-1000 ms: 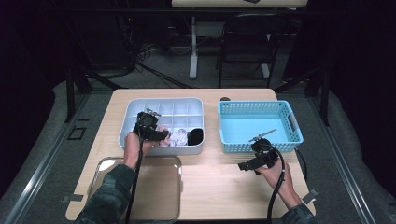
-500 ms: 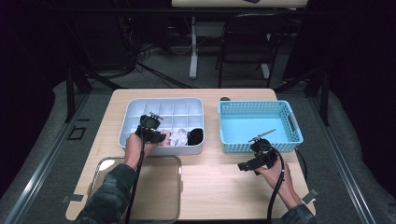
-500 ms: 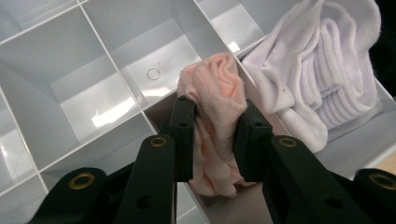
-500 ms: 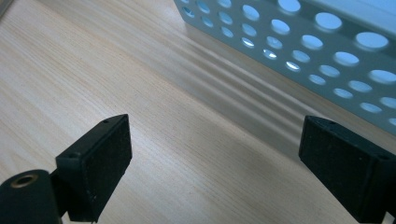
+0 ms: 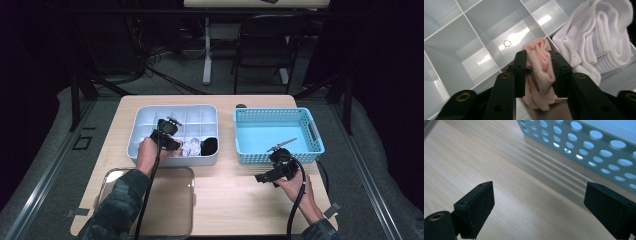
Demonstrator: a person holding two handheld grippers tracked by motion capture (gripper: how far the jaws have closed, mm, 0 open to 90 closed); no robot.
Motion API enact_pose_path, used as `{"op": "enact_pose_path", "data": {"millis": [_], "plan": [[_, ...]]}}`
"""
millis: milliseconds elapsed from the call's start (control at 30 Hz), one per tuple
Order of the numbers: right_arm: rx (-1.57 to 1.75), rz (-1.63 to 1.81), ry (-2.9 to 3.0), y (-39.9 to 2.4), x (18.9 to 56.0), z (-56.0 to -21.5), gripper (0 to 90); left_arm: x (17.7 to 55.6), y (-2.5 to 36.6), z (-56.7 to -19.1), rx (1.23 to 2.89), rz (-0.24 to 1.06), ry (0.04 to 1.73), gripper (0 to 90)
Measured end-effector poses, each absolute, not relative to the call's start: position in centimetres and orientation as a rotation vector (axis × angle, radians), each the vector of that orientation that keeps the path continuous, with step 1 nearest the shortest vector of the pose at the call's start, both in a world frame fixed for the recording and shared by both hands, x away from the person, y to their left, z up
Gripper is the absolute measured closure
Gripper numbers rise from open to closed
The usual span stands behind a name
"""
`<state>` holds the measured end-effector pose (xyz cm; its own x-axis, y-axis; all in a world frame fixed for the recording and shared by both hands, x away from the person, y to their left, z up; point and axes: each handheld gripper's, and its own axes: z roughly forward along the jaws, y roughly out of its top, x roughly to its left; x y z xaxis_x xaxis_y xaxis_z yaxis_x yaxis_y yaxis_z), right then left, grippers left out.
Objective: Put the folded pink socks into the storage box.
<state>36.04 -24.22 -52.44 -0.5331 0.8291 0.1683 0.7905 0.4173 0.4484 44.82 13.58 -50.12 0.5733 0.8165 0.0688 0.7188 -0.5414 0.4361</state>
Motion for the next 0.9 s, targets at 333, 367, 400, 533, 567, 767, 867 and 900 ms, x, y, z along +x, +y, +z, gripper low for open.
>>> {"op": "enact_pose_path", "data": {"millis": [333, 367, 400, 533, 567, 767, 867, 900], "plan": [[1.48, 0.744, 2.584, -24.0, 36.0, -52.5, 9.0, 44.9, 13.5, -51.3, 2.506, 0.379, 1.25, 73.8], [1.48, 0.744, 2.584, -24.0, 36.0, -52.4, 9.0, 44.8, 13.6, -51.4, 2.489, 0.385, 1.248, 73.5], [1.483, 0.754, 2.585, -24.0, 36.0, -52.5, 9.0, 44.7, 13.7, -51.3, 2.48, 0.392, 1.252, 72.2], [1.482, 0.747, 2.584, -24.2, 36.1, -52.5, 9.0, 44.1, 14.3, -50.2, 2.379, 0.437, 1.248, 51.6], [1.495, 0.762, 2.57, -24.2, 36.1, -52.5, 9.0, 43.8, 14.5, -49.8, 2.357, 0.468, 1.249, 46.5], [1.49, 0.78, 2.565, -24.3, 36.0, -52.3, 8.9, 41.9, 16.4, -47.9, 2.231, 0.522, 1.21, 27.9], [1.48, 0.767, 2.576, -24.3, 36.0, -52.3, 8.7, 40.6, 17.6, -47.6, 2.195, 0.541, 1.209, 19.1], [1.488, 0.781, 2.57, -24.3, 35.9, -52.3, 8.7, 40.2, 18.1, -47.6, 2.18, 0.543, 1.212, 16.3]]}}
